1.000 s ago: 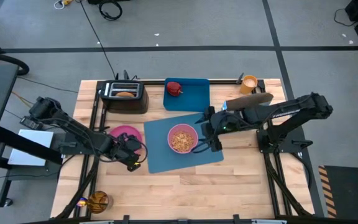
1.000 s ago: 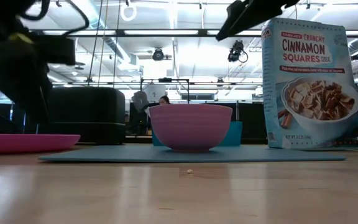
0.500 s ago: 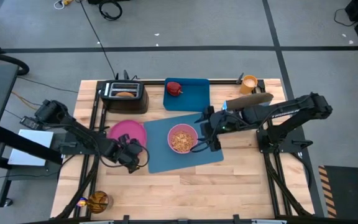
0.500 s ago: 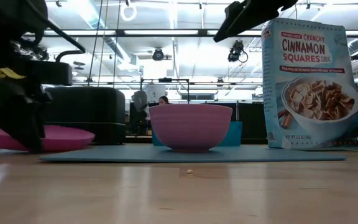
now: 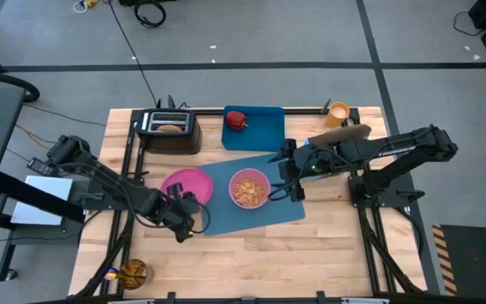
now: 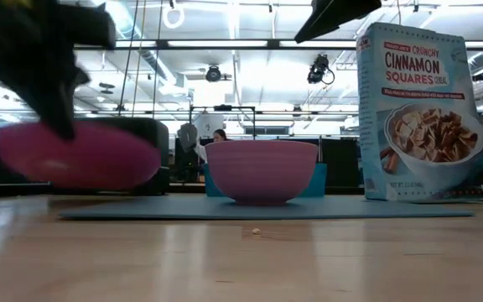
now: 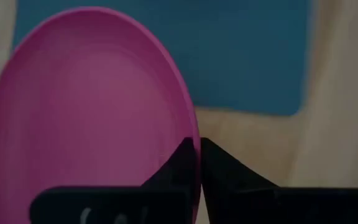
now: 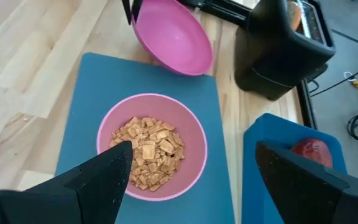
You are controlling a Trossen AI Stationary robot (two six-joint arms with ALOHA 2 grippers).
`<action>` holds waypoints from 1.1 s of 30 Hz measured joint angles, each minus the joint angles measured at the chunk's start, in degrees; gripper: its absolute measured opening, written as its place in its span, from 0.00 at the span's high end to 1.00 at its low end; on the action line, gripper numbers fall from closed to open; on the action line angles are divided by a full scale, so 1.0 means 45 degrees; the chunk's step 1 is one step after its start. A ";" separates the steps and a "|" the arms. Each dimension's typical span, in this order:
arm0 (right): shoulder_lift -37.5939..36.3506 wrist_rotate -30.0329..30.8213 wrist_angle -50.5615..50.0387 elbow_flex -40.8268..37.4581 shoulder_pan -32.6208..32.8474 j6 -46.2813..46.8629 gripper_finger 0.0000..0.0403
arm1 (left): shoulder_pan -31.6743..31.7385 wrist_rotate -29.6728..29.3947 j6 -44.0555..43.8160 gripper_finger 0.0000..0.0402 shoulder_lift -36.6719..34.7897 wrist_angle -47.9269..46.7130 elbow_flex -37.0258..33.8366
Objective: Arrange a breakfast setting
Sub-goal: Put the plate on the blue placemat
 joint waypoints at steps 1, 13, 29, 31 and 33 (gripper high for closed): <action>0.0000 -0.0061 0.0000 0.0000 0.0005 -0.0001 0.14 | -0.0037 -0.0054 0.0293 0.96 0.0000 -0.0015 0.0308; 0.0053 -0.0227 -0.0038 0.0000 0.0010 0.0041 0.14 | -0.0381 0.1356 0.1177 0.95 0.1277 0.1306 0.1011; 0.0053 -0.0557 0.0037 0.0000 0.0010 0.0182 0.14 | -0.0327 0.0867 0.3991 0.95 0.3866 0.2454 0.2870; 0.0053 -0.1094 0.0036 0.0000 0.0006 0.0432 0.14 | -0.0087 0.0736 0.4479 0.95 0.4081 0.2822 0.2870; 0.0053 -0.1615 0.0014 0.0000 0.0010 0.0677 0.14 | 0.0114 0.0742 0.4987 0.95 0.4228 0.3385 0.2870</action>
